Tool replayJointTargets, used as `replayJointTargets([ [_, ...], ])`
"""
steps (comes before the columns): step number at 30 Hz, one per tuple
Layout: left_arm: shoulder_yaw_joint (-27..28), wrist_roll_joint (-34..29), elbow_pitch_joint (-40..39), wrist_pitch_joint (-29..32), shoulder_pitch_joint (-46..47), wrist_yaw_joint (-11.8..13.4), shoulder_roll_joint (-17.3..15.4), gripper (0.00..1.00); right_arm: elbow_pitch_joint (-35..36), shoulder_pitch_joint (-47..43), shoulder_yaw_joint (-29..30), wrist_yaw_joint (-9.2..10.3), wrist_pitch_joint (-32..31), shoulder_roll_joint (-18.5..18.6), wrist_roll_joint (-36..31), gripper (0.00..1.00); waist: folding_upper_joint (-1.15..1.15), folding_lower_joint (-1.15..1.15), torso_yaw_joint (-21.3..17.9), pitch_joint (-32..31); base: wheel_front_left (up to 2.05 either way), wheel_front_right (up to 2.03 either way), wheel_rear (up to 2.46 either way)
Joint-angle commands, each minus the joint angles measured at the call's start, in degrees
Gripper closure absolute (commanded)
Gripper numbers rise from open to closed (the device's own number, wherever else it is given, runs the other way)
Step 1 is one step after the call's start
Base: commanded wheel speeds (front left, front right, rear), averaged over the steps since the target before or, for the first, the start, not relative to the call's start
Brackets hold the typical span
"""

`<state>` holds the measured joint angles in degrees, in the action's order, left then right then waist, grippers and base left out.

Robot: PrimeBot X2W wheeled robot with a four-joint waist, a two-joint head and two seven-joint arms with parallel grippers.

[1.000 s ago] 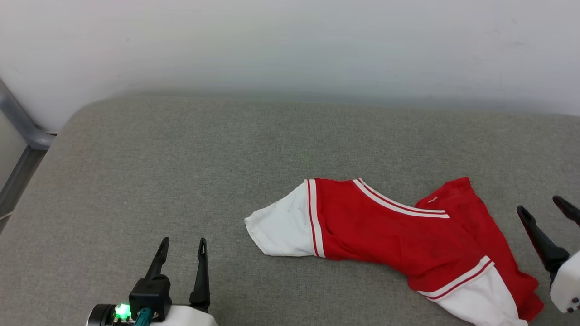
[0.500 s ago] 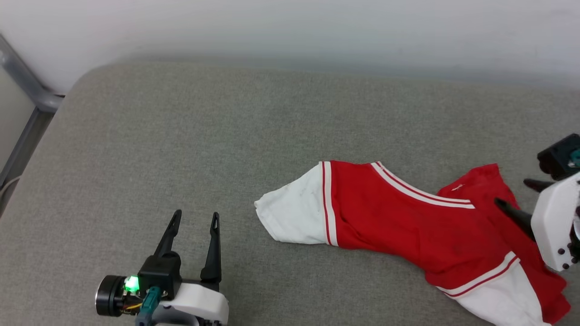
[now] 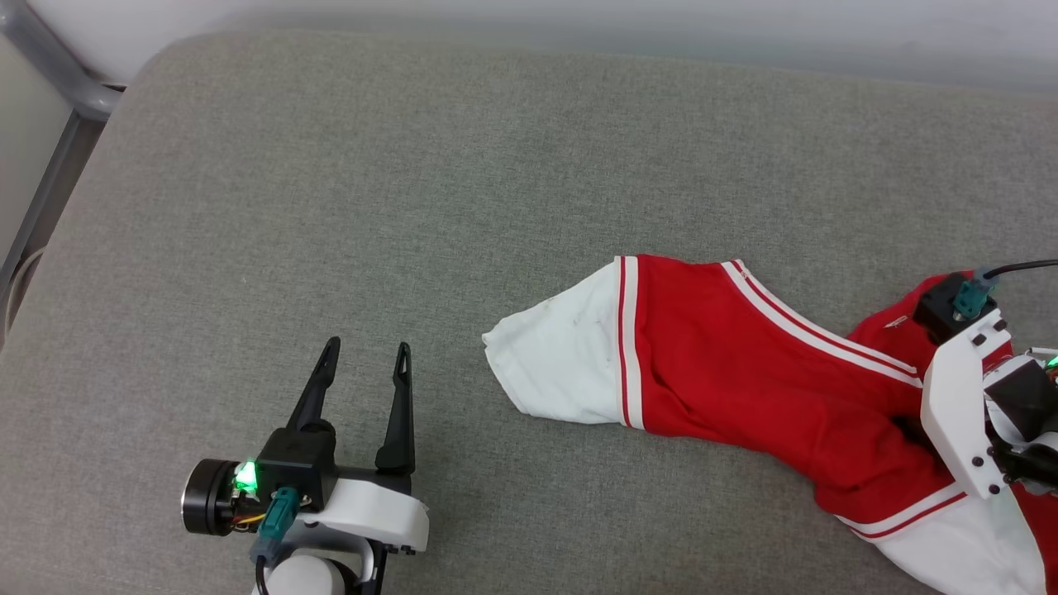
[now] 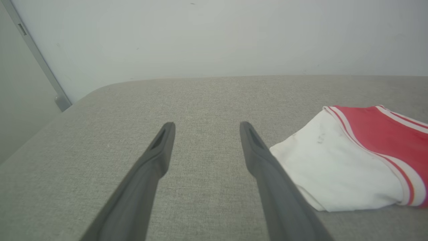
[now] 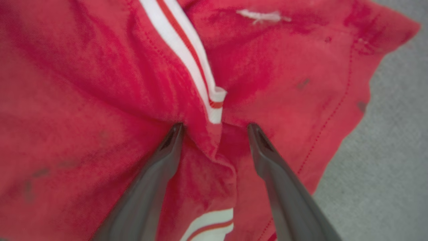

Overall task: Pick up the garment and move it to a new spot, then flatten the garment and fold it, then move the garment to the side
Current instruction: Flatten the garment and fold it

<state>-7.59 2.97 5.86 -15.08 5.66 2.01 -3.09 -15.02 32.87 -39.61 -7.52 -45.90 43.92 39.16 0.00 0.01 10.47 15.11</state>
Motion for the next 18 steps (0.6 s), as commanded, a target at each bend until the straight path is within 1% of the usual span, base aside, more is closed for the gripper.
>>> replayJointTargets([
  [1, -0.2, 0.3, 0.0, -0.1, 0.8, 0.1, 0.1, 0.0, -2.9, -0.3, -3.0, 0.05, 0.2, -1.0, 0.4, 0.0, 0.0, -0.01, 0.4, 0.7, 0.0, 0.0, 0.0],
  [4, -0.1, 0.4, 0.1, -0.1, 1.0, 0.4, 0.1, 0.0, -6.4, -1.0, -6.8, 0.04, 0.8, -2.0, 1.9, 0.0, 0.0, -0.01, 0.4, 1.0, 0.0, 0.0, 0.0],
  [8, 0.1, 0.6, 0.2, -0.1, 1.0, 0.6, 0.1, 0.0, -7.8, 0.2, -8.7, 0.04, 2.8, -2.4, 3.3, 0.0, 0.0, -0.01, 0.2, 1.0, 0.0, 0.0, 0.0],
  [9, 0.1, 0.6, 0.3, -0.1, 1.0, 0.5, 0.2, 0.0, -7.9, 1.2, -8.9, 0.04, 3.9, -2.5, 3.6, 0.6, 0.0, -0.01, 0.0, 0.9, 0.0, 0.0, 0.0],
  [10, 0.2, 0.6, 0.6, -0.1, 0.8, 0.6, 0.2, 0.0, -8.1, 5.3, -9.4, 0.08, 7.6, -2.0, 3.9, 1.0, 0.0, -0.01, -0.3, 0.3, 0.0, 0.0, 0.0],
  [13, 0.2, 0.7, 0.7, -0.1, 0.8, 0.7, 0.2, 0.0, -8.7, 9.8, -8.5, 0.09, 12.2, -1.7, 4.3, 1.0, 0.0, -0.01, -0.4, -0.6, 0.0, 0.0, 0.0],
  [18, 0.1, 0.6, 0.9, -0.1, -0.2, 1.0, 0.2, 0.0, -10.5, 16.1, -8.1, 0.07, 19.2, -2.4, 4.7, 1.0, 0.0, -0.01, -0.3, -2.5, 0.0, 0.0, 0.0],
])
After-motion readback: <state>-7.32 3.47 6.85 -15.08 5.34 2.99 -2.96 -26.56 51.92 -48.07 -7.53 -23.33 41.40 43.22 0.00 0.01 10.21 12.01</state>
